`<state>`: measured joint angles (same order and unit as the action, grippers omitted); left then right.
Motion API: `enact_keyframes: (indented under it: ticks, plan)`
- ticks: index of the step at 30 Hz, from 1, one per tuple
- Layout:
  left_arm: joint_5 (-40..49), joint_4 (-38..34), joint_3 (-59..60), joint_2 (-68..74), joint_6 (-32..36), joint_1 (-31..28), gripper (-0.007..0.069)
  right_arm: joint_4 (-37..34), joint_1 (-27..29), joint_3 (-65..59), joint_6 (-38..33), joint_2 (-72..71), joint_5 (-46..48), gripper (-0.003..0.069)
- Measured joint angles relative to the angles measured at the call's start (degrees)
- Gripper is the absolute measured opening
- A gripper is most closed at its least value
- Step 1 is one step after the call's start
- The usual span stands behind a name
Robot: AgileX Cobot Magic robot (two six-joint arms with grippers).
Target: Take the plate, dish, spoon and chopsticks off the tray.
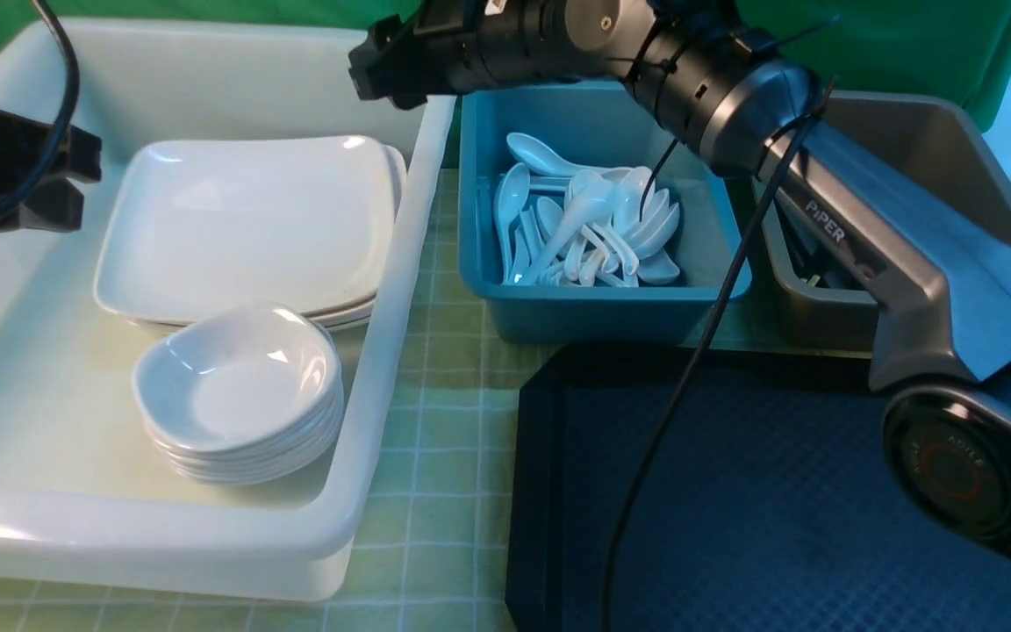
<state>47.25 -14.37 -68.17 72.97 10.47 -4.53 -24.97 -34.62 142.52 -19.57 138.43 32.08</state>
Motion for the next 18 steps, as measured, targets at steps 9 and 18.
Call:
enact_keyframes:
  ticks: [9, 18]
  plan:
    - [-0.2, 0.1, -0.2, 0.9, -0.8, -0.7, -0.0016, 12.7, 0.0, 0.0, 3.0, -9.2, 15.8, 0.0201]
    - [-0.6, 0.2, -13.9, 18.5, -2.9, -8.2, -0.0016, 28.6, 2.6, -2.2, 5.2, -25.9, 36.6, 0.0010]
